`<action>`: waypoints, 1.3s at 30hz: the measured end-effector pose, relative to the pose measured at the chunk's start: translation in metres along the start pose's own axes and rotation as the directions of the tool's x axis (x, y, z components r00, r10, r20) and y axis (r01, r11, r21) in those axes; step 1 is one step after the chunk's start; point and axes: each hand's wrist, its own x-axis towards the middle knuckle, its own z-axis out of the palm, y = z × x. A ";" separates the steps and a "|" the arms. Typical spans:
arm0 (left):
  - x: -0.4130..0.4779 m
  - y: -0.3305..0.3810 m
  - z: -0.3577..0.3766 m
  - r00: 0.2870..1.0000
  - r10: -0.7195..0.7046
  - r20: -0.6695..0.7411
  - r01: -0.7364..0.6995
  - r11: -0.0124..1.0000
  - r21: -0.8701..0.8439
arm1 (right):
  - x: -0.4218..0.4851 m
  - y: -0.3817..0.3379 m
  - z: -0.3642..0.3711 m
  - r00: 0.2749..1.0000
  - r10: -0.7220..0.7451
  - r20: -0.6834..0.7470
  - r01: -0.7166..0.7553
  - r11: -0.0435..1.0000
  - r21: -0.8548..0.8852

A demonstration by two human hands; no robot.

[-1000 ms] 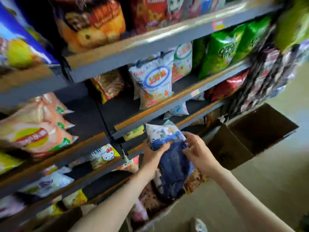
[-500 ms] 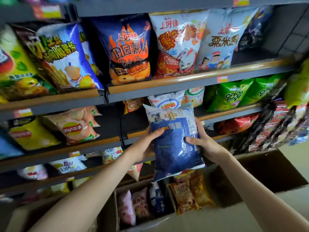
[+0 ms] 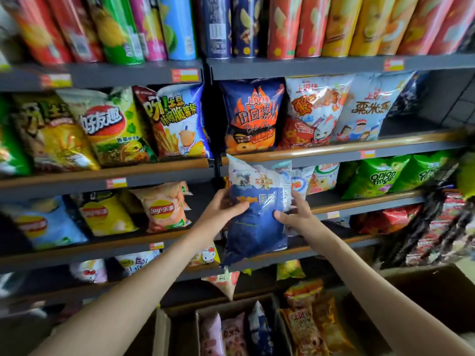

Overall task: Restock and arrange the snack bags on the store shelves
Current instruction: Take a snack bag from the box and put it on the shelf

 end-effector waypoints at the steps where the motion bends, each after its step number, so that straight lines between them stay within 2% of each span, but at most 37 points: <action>1: -0.004 0.002 -0.006 1.000 0.029 0.012 -0.029 0.998 0.051 | -0.003 -0.004 0.009 1.000 -0.014 0.001 0.014 1.000 -0.003; 4: -0.016 0.008 -0.016 0.995 0.099 0.013 -0.100 0.976 0.192 | -0.012 -0.014 0.026 0.997 -0.022 0.080 0.020 1.000 0.020; 8: -0.027 0.016 -0.026 0.964 0.267 -0.006 -0.251 0.913 0.323 | -0.019 -0.023 0.023 0.989 -0.006 0.151 -0.019 0.987 0.160; 11: -0.036 0.024 -0.028 0.873 0.478 0.099 -0.461 0.741 0.488 | -0.025 -0.028 0.004 0.985 0.142 0.096 -0.169 0.896 0.411; 13: -0.038 0.024 -0.022 0.798 0.566 0.210 -0.571 0.595 0.566 | -0.028 -0.026 -0.010 0.961 0.267 0.064 -0.266 0.846 0.461; 16: -0.033 0.016 -0.006 0.731 0.562 0.387 -0.659 0.433 0.615 | -0.035 -0.022 -0.032 0.901 0.403 0.159 -0.430 0.794 0.429; 18: -0.032 0.010 0.012 0.705 0.534 0.467 -0.693 0.380 0.612 | -0.042 -0.017 -0.049 0.878 0.436 0.198 -0.478 0.772 0.420; 20: -0.031 0.005 0.037 0.677 0.520 0.521 -0.722 0.333 0.606 | -0.052 -0.013 -0.067 0.879 0.433 0.200 -0.477 0.775 0.414; 23: -0.024 0.006 0.084 0.641 0.499 0.584 -0.758 0.293 0.582 | -0.070 0.002 -0.108 0.913 0.390 0.120 -0.402 0.810 0.426; 28: 0.002 0.012 0.185 0.707 0.390 0.590 -0.706 0.346 0.617 | -0.098 0.015 -0.206 0.947 0.319 0.030 -0.280 0.779 0.561; 31: 0.024 0.027 0.243 0.667 0.337 0.665 -0.744 0.340 0.575 | -0.111 0.009 -0.275 0.957 0.282 -0.063 -0.213 0.836 0.507; 32: 0.033 0.032 0.260 0.680 0.318 0.660 -0.729 0.389 0.564 | -0.110 0.006 -0.297 0.957 0.274 -0.096 -0.200 0.860 0.469; 33: 0.041 0.038 0.277 0.727 0.294 0.620 -0.673 0.484 0.559 | -0.110 0.000 -0.317 0.963 0.251 -0.100 -0.190 0.892 0.409; 35: 0.059 0.043 0.311 0.856 0.223 0.466 -0.470 0.710 0.524 | -0.104 -0.001 -0.354 0.980 0.167 -0.105 -0.147 0.974 0.174; 36: 0.066 0.047 0.327 0.917 0.139 0.374 -0.327 0.799 0.505 | -0.097 0.014 -0.382 0.991 0.069 -0.112 -0.051 0.986 0.157; 37: 0.073 0.050 0.342 0.949 0.041 0.311 -0.194 0.856 0.480 | -0.085 0.028 -0.410 0.993 0.047 -0.110 -0.026 0.984 0.178; 39: 0.089 0.052 0.368 0.933 -0.157 0.324 0.028 0.930 0.368 | -0.071 0.036 -0.443 0.990 -0.008 -0.141 0.032 0.985 0.167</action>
